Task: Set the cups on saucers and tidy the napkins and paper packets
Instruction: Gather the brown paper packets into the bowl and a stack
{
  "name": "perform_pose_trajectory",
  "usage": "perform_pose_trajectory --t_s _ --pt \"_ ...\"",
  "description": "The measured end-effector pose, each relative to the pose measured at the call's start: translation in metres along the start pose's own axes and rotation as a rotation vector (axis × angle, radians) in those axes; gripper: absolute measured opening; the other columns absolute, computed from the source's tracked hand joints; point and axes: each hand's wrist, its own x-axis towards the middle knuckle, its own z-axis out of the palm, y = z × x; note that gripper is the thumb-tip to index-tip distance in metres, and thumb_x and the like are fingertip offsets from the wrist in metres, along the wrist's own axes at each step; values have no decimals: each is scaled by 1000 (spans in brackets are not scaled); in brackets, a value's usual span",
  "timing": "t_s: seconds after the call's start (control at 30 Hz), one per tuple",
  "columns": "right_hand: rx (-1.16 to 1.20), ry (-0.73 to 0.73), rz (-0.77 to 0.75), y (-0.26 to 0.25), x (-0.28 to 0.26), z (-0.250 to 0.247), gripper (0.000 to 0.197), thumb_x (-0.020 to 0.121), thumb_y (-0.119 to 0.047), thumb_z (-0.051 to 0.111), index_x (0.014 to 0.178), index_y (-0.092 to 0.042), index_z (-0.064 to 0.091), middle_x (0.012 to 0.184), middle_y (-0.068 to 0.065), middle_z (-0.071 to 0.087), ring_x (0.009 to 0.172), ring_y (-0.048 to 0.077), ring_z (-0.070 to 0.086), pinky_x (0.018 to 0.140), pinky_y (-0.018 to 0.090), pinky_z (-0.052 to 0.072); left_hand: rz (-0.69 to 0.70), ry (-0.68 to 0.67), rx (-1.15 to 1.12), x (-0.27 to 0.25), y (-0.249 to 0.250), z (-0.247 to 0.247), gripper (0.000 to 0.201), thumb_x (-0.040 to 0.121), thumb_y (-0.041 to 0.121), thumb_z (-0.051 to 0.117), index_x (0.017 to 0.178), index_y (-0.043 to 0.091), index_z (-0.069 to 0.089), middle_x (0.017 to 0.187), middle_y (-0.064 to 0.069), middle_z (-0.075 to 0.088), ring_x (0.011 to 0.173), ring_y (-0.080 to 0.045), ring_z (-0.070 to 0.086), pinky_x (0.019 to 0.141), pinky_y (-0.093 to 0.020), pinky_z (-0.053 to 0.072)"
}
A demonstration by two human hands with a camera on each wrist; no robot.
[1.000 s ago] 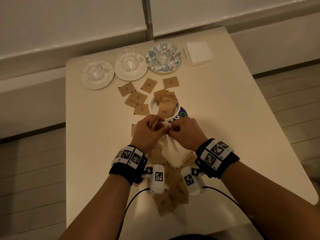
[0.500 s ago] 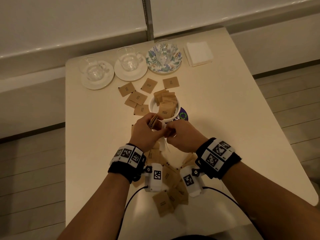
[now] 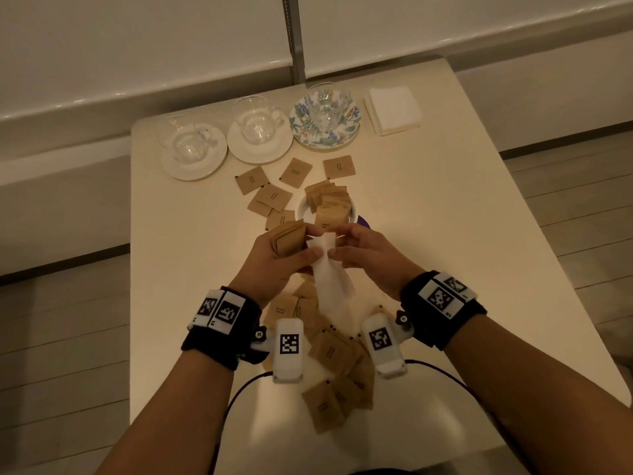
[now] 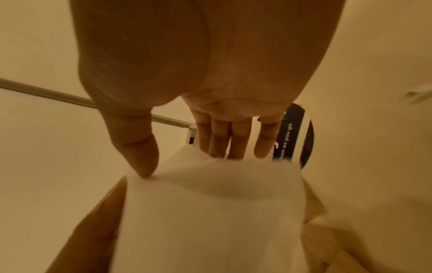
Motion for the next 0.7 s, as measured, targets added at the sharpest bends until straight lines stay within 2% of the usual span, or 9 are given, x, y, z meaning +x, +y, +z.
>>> perform_pose_trajectory --t_s 0.13,0.23,0.33,0.4,0.47,0.53,0.57,0.63,0.7 --pt "141 82 -17 -2 2 -5 23 86 -5 69 108 -8 67 103 6 73 97 24 69 83 37 57 10 76 21 9 8 -9 19 87 -2 66 99 12 68 91 -4 66 84 -17 68 70 -28 57" --pt "192 137 -70 -7 4 -12 6 88 -8 67 94 -6 69 86 4 73 80 20 69 67 30 57 -2 130 51 17 10 -16 20 86 -2 67 103 8 67 78 3 64 79 -11 67 65 -26 56" --pt "201 164 -102 -14 6 -18 8 86 -8 69 94 -7 69 80 2 73 74 17 70 62 27 55 6 131 113 23 11 -19 20 85 -1 70 101 10 68 83 -3 63 80 -15 66 68 -32 59" --pt "166 205 -134 -18 6 -22 7 84 -10 73 90 -8 69 76 2 73 69 16 69 58 27 55 12 118 160 27 13 -19 20 84 -1 70 100 11 68 81 -4 63 77 -16 65 69 -33 59" --pt "110 244 -156 -22 6 -29 13 81 -11 76 93 -8 70 79 4 74 71 17 70 61 36 58 37 107 246 32 19 -19 20 83 1 73 101 9 68 74 3 63 73 -14 62 68 -32 57" --pt "-7 259 -196 -27 5 -35 20 80 -8 77 99 -9 70 78 0 75 71 14 69 67 41 58 92 116 336 39 29 -18 25 79 4 78 101 9 67 74 7 65 72 -12 61 70 -30 57" --pt "-70 256 -226 -30 5 -38 21 80 -5 77 100 -10 70 74 -5 73 67 10 67 66 38 57 127 119 371 44 37 -16 27 77 5 80 100 10 67 75 9 67 71 -10 61 70 -27 56" --pt "-179 229 -286 -38 5 -39 26 80 -1 76 101 -13 68 65 -12 69 59 2 63 64 22 56 188 76 433 54 52 -9 29 75 8 82 98 13 67 80 9 70 69 -4 61 68 -18 52" --pt "-276 201 -318 -47 5 -39 32 80 -3 76 106 -18 65 69 -11 72 66 5 68 68 20 57 187 -19 490 63 65 2 30 73 12 84 97 17 67 88 6 73 71 -1 63 66 -13 49"
